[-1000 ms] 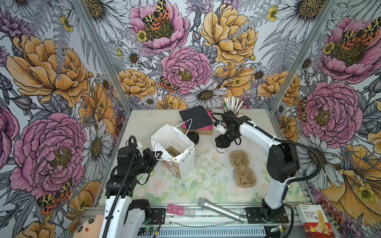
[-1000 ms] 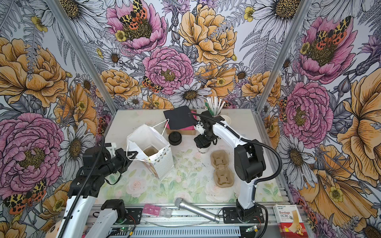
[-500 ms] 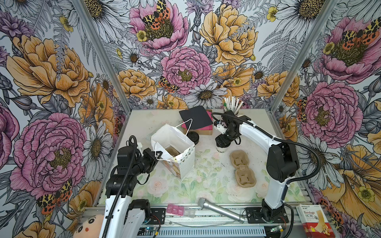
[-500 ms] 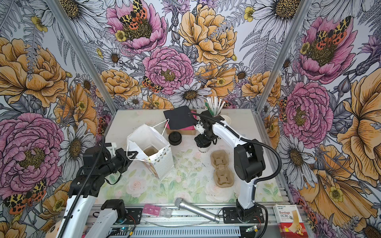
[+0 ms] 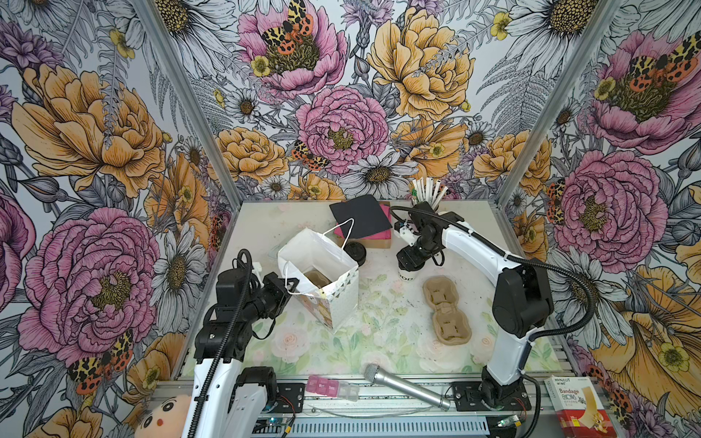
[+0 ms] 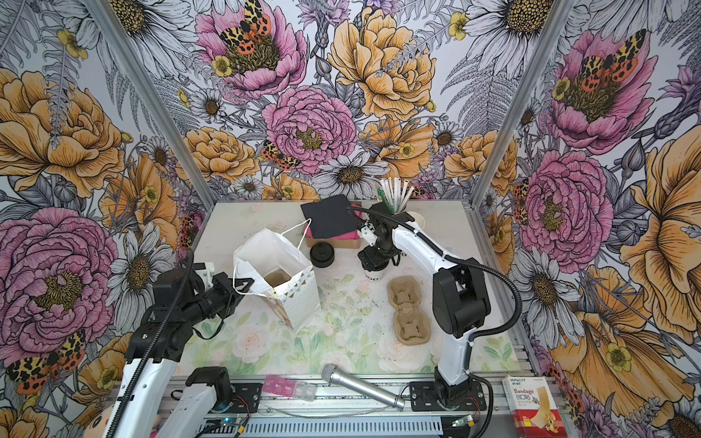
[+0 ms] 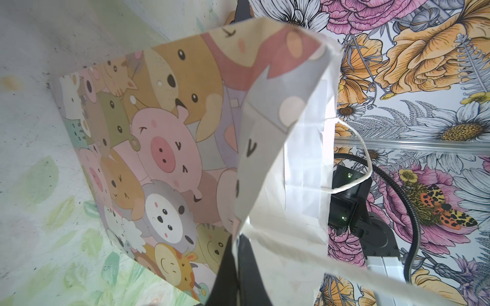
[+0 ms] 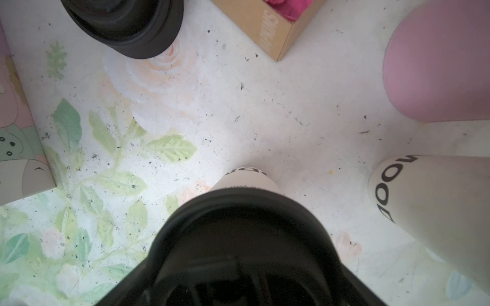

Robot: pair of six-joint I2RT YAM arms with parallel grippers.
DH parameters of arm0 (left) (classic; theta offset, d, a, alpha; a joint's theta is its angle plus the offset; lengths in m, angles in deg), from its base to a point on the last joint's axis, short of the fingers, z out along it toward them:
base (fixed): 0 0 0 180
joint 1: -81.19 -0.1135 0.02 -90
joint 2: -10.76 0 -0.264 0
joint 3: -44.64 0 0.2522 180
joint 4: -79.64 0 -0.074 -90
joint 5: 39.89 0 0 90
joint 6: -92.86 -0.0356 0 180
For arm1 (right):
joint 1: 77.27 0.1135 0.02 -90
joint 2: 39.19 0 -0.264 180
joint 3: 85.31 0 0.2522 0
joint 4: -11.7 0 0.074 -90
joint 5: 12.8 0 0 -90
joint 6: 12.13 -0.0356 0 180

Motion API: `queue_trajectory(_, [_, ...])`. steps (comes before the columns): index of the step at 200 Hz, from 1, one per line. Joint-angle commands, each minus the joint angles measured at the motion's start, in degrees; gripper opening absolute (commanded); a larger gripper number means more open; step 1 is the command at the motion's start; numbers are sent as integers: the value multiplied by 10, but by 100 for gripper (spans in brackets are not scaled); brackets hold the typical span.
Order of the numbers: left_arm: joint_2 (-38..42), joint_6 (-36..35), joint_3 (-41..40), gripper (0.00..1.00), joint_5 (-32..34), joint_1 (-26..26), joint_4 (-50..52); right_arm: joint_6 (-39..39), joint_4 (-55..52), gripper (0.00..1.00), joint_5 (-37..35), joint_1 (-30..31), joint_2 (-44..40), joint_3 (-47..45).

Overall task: Pack a coffee takeout order
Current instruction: Pick up the coffee cup from the center of the table.

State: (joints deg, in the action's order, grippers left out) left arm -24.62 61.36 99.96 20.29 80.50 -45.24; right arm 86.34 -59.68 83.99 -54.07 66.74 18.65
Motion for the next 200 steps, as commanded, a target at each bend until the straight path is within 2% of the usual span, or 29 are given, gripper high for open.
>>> queue_trajectory(1, [-4,-9,4,0,20,-7,13,-9,-10,90,13,6,-42,24])
queue_trajectory(55, [-3,-9,5,0,21,-6,12,-27,-33,89,40,20,-99,46])
queue_trajectory(119, [-2,-9,4,0,22,-6,12,-43,-75,89,44,64,-147,104])
queue_trajectory(200, [0,-8,3,0,28,-5,11,-60,-151,88,41,118,-142,221])
